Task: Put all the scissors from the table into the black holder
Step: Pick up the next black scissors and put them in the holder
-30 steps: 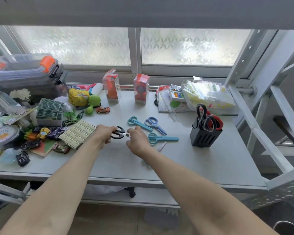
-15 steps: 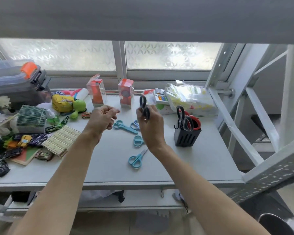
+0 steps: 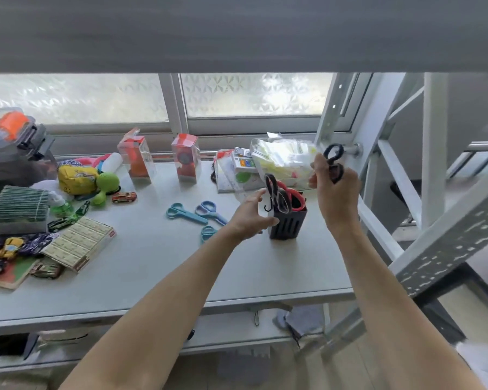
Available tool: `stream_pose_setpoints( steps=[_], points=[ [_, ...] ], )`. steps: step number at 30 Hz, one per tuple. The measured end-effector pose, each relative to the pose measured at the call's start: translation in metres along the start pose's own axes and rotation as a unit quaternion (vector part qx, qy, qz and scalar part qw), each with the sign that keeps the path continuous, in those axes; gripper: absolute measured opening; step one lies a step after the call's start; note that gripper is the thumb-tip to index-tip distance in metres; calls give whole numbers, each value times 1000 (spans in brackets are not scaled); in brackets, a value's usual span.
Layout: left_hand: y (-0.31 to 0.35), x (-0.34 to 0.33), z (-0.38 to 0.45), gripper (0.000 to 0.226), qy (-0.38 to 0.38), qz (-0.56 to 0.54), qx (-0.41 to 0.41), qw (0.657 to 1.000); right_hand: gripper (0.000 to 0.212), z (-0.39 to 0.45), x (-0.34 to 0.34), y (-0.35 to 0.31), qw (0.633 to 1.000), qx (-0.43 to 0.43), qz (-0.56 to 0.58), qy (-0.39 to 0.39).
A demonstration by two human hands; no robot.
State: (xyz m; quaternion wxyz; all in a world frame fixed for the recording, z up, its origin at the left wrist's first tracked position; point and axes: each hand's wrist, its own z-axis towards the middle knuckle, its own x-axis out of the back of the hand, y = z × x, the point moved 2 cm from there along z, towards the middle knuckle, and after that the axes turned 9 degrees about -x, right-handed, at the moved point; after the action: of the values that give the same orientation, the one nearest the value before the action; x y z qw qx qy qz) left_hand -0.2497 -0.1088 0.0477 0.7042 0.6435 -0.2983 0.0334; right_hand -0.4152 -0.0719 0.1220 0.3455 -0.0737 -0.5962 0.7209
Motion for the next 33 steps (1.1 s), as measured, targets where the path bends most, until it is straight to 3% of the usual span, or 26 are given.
stream_pose_setpoints(
  steps=[3, 7, 12, 17, 22, 28, 33],
  points=[
    [-1, -7, 8, 88, 1, 9, 4, 1000, 46, 5, -2, 12, 999, 2, -27, -26],
    [-3, -11, 12, 69, 0, 2, -6, 1000, 33, 9, -13, 26, 991, 5, -98, -86],
    [-1, -10, 14, 60, 19, 5, -13, 1000, 35, 15, -24, 37, 977, -31, -107, -181],
    [-1, -13, 12, 59, 27, -2, -19, 999, 33, 19, -25, 35, 965, -31, -137, -221],
    [-2, -15, 10, 57, 39, -7, -28, 999, 71, 10, -21, 31, 970, -10, -133, -202],
    [-19, 6, 0, 78, 23, 27, 0, 999, 57, -3, -10, 26, 979, 16, -141, -146],
    [-40, 58, -31, 44, 65, 93, 35, 993, 34, -36, -2, 6, 988, 122, -86, 46]
  ],
)
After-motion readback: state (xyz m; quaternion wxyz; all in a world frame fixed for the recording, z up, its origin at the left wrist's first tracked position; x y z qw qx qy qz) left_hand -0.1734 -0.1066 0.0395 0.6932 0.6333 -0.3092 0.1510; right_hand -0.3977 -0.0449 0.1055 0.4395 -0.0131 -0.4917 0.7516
